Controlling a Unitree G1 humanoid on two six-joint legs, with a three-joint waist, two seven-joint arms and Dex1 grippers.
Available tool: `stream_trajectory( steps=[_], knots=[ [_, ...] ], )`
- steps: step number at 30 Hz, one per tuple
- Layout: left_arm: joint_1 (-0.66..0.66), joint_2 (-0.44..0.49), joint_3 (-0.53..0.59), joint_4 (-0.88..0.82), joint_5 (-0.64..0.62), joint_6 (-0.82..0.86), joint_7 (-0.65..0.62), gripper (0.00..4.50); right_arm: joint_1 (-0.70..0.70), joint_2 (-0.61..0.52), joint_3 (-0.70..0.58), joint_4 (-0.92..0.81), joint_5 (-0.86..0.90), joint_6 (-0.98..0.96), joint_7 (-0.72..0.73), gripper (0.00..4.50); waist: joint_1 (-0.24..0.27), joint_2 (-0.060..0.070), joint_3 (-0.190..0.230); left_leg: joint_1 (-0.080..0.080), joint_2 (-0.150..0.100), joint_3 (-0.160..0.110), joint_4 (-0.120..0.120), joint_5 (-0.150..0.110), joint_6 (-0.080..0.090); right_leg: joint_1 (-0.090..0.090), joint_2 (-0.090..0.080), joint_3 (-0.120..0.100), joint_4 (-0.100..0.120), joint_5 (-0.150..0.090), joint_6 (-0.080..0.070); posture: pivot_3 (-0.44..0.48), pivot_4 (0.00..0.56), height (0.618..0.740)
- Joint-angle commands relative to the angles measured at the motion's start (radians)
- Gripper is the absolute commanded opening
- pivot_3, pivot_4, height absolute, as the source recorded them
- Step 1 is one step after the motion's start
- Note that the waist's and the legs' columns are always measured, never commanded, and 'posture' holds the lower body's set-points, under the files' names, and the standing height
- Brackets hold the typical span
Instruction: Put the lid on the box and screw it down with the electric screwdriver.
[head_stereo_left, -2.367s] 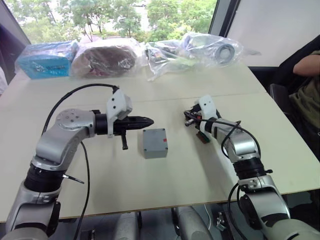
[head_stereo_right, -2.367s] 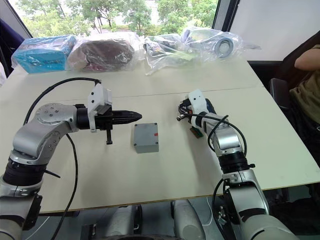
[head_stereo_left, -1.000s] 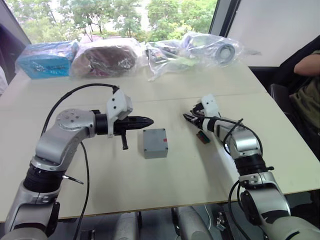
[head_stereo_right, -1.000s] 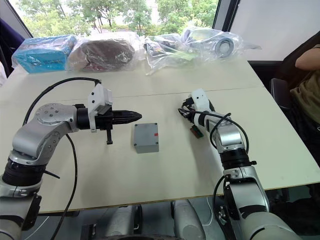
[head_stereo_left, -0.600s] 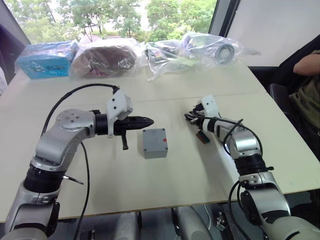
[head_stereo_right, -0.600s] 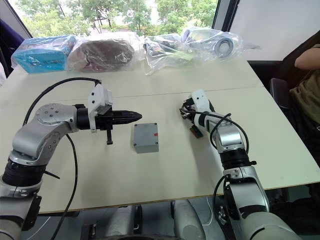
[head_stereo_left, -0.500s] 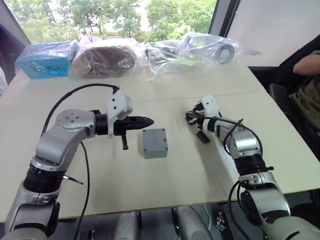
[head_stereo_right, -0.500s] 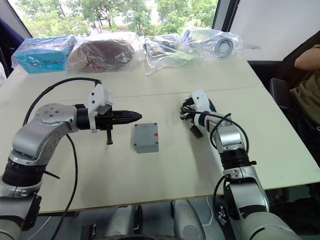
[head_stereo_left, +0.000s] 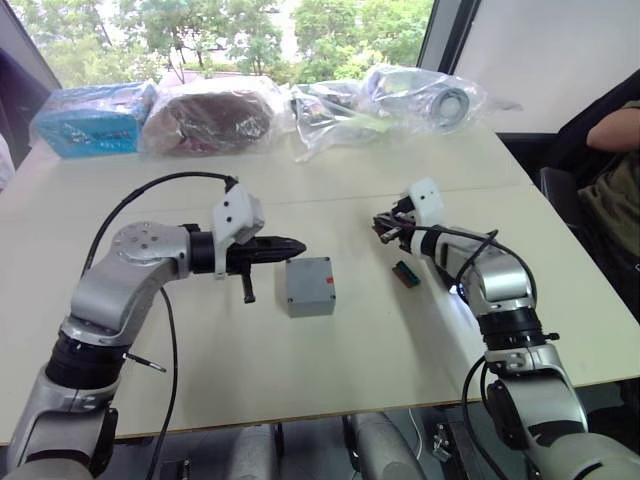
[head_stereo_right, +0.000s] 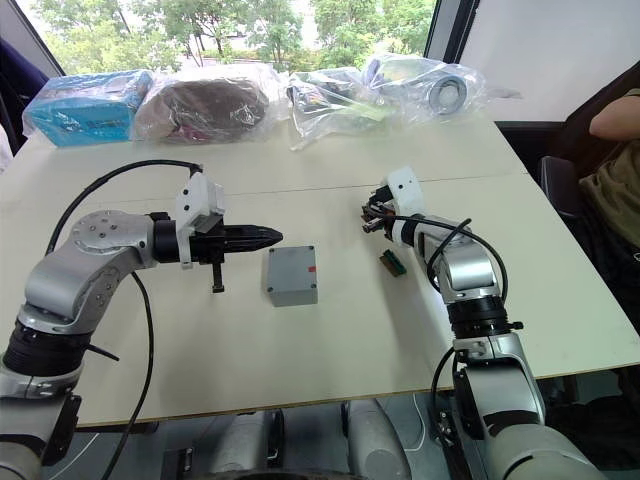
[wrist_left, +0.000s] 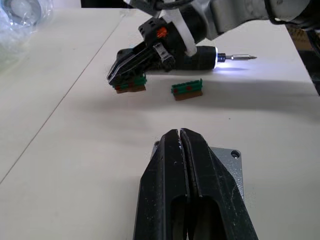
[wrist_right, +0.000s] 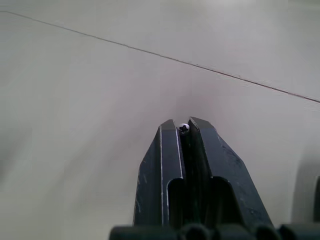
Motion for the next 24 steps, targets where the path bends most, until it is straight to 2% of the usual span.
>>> stream_trajectory(
  steps=[1, 13, 14, 15, 17, 20, 24],
  knots=[
    [-0.012, 0.008, -0.001, -0.026, -0.001, -0.010, -0.002, 0.00, 0.029, 0.015, 0.013, -0.041, 0.003, -0.007, -0.002, 0.04, 0.000, 0.000, 0.000, 0.000, 0.000, 0.000, 0.000, 0.000, 0.000, 0.000, 0.000, 0.000, 0.000, 0.000, 0.000, 0.000, 0.150, 0.740],
    [-0.015, 0.005, -0.002, -0.026, 0.001, -0.010, 0.003, 0.00, 0.032, 0.042, 0.050, 0.060, -0.036, -0.109, 0.010, 0.04, -0.001, 0.000, 0.000, 0.000, 0.000, 0.000, 0.000, 0.000, 0.000, 0.000, 0.000, 0.000, 0.000, 0.000, 0.000, 0.000, 0.150, 0.740],
    [-0.015, 0.005, -0.002, -0.026, 0.002, -0.010, 0.003, 0.00, 0.031, 0.042, 0.050, 0.064, -0.036, -0.112, 0.013, 0.76, -0.001, 0.000, 0.000, 0.000, 0.000, 0.000, 0.000, 0.000, 0.000, 0.000, 0.000, 0.000, 0.000, 0.000, 0.000, 0.000, 0.150, 0.740],
    [-0.014, 0.005, -0.001, -0.029, 0.001, -0.009, 0.004, 0.00, 0.031, 0.043, 0.049, 0.064, -0.034, -0.112, 0.016, 1.00, 0.000, 0.000, 0.000, 0.000, 0.000, 0.000, 0.000, 0.000, 0.000, 0.000, 0.000, 0.000, 0.000, 0.000, 0.000, 0.000, 0.150, 0.740],
    [-0.012, 0.006, -0.001, -0.032, 0.000, -0.008, 0.005, 0.00, 0.030, 0.041, 0.046, 0.058, -0.033, -0.109, 0.019, 1.93, 0.000, 0.000, 0.000, 0.000, 0.000, 0.000, 0.000, 0.000, 0.000, 0.000, 0.000, 0.000, 0.000, 0.000, 0.000, 0.000, 0.150, 0.740],
    [-0.012, 0.006, 0.000, -0.034, 0.000, -0.007, 0.006, 0.00, 0.029, 0.036, 0.037, 0.042, -0.029, -0.103, 0.018, 2.93, 0.000, 0.000, 0.000, 0.000, 0.000, 0.000, 0.000, 0.000, 0.000, 0.000, 0.000, 0.000, 0.000, 0.000, 0.000, 0.000, 0.150, 0.740],
    [-0.013, 0.005, -0.002, -0.033, 0.000, -0.008, 0.005, 0.00, 0.028, 0.034, 0.019, 0.012, -0.012, -0.094, 0.020, 2.93, 0.000, 0.000, 0.000, 0.000, 0.000, 0.000, 0.000, 0.000, 0.000, 0.000, 0.000, 0.000, 0.000, 0.000, 0.000, 0.000, 0.150, 0.740]
  ],
)
